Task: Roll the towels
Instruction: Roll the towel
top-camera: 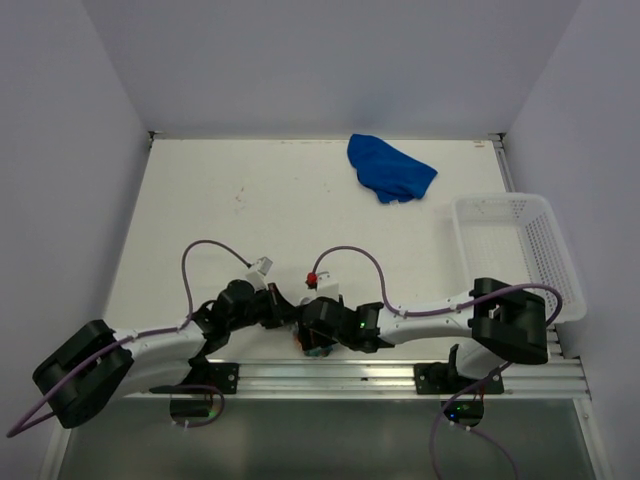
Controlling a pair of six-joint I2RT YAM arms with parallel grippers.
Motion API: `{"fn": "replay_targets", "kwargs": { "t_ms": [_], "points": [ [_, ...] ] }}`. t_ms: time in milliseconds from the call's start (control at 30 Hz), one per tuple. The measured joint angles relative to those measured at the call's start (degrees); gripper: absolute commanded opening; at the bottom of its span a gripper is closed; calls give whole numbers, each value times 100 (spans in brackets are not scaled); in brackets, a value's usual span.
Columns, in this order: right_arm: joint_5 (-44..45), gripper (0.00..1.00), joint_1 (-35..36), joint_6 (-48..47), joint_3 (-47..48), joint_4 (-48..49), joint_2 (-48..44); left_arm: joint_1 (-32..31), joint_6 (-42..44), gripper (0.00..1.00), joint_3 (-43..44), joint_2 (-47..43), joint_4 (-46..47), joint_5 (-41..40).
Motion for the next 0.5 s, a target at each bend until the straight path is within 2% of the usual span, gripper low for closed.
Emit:
{"fn": "replay_targets", "kwargs": {
  "t_ms": [267,333,367,500],
  "points": [
    [-55,61,11,94,-111,205,22,-31,17,0,166,-234,-612,-166],
    [-26,56,33,107,-111,216,44,-24,44,0,365,-229,-966,-225],
    [-4,49,48,114,-111,225,48,-9,72,1,466,-229,-1145,-240],
    [111,34,120,170,-111,291,72,310,264,2,793,-221,-1779,-216]
  ]
}}
